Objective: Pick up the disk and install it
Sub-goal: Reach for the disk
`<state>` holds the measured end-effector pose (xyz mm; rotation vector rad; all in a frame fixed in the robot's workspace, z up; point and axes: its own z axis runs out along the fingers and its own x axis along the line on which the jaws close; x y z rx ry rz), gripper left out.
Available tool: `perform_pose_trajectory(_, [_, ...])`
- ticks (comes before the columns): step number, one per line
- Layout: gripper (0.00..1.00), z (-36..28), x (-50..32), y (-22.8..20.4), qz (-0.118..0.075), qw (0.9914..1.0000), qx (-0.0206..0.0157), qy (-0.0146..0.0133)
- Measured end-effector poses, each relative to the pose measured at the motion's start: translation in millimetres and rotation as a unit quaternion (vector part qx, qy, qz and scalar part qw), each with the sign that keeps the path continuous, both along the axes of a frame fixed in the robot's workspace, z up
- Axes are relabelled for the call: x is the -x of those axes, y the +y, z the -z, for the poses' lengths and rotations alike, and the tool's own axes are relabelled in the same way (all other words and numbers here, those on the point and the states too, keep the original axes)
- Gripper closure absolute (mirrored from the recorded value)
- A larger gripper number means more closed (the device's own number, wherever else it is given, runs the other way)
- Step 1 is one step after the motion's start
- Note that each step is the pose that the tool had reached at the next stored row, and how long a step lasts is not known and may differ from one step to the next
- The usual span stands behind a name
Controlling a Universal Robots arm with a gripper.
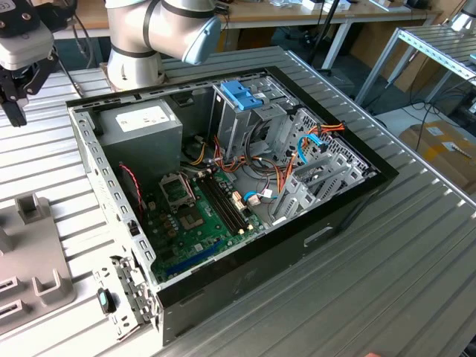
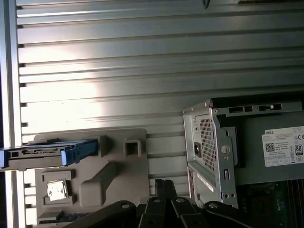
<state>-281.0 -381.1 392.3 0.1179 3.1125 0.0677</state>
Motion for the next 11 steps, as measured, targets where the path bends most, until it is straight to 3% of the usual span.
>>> perform_pose_trajectory(11, [0.89, 0.0, 4.1, 0.5, 0.000, 1.00000, 0.0000, 0.0000])
